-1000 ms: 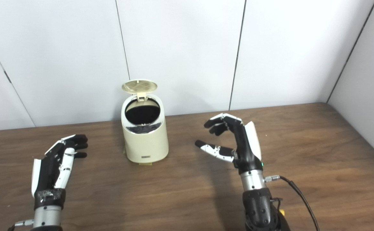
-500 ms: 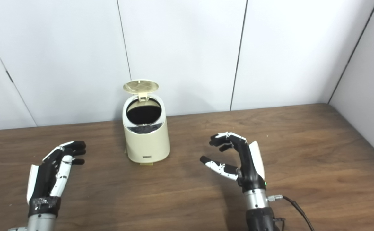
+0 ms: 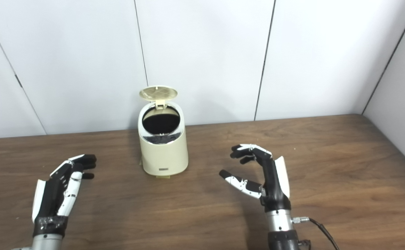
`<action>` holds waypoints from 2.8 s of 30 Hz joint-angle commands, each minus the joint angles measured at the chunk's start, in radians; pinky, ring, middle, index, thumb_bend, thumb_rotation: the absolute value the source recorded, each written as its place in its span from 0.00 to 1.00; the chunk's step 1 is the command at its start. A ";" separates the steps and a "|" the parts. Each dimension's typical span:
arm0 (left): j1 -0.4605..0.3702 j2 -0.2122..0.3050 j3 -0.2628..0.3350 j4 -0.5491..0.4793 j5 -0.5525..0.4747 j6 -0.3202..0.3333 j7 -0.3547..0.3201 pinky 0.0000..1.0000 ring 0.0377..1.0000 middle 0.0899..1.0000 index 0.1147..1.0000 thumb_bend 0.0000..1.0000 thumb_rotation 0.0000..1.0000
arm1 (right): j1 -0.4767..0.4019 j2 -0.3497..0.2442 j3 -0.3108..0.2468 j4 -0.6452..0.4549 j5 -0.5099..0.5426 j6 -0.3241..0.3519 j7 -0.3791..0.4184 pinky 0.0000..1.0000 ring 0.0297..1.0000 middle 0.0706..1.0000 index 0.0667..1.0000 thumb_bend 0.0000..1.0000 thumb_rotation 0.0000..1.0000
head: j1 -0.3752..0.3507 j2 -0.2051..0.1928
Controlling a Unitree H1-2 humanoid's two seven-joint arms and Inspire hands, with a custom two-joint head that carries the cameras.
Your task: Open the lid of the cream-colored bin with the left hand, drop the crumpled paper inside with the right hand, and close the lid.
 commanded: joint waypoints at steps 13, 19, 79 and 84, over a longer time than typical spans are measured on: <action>-0.245 0.158 0.026 -0.097 0.113 0.121 -0.070 0.70 0.79 0.78 0.77 0.63 0.86 | -0.021 0.035 0.004 0.042 -0.034 -0.005 -0.028 0.51 0.59 0.62 0.46 0.48 0.15 | 0.027 -0.018; -0.387 0.248 -0.005 -0.175 0.143 0.326 -0.188 0.86 0.89 0.83 0.82 0.96 0.99 | -0.021 0.039 0.001 0.087 -0.054 -0.005 -0.052 0.52 0.60 0.61 0.46 0.48 0.15 | 0.036 -0.019; -0.808 0.273 -0.410 0.310 0.645 0.260 -0.291 1.00 1.00 0.88 0.85 1.00 0.96 | -0.066 0.048 0.031 0.230 -0.033 -0.072 -0.119 0.45 0.56 0.60 0.46 0.49 0.15 | 0.026 -0.056; -0.776 0.275 -0.406 0.268 0.649 0.261 -0.310 1.00 1.00 0.88 0.86 1.00 0.96 | -0.065 0.049 0.032 0.233 -0.030 -0.069 -0.117 0.45 0.56 0.60 0.46 0.49 0.15 | 0.027 -0.055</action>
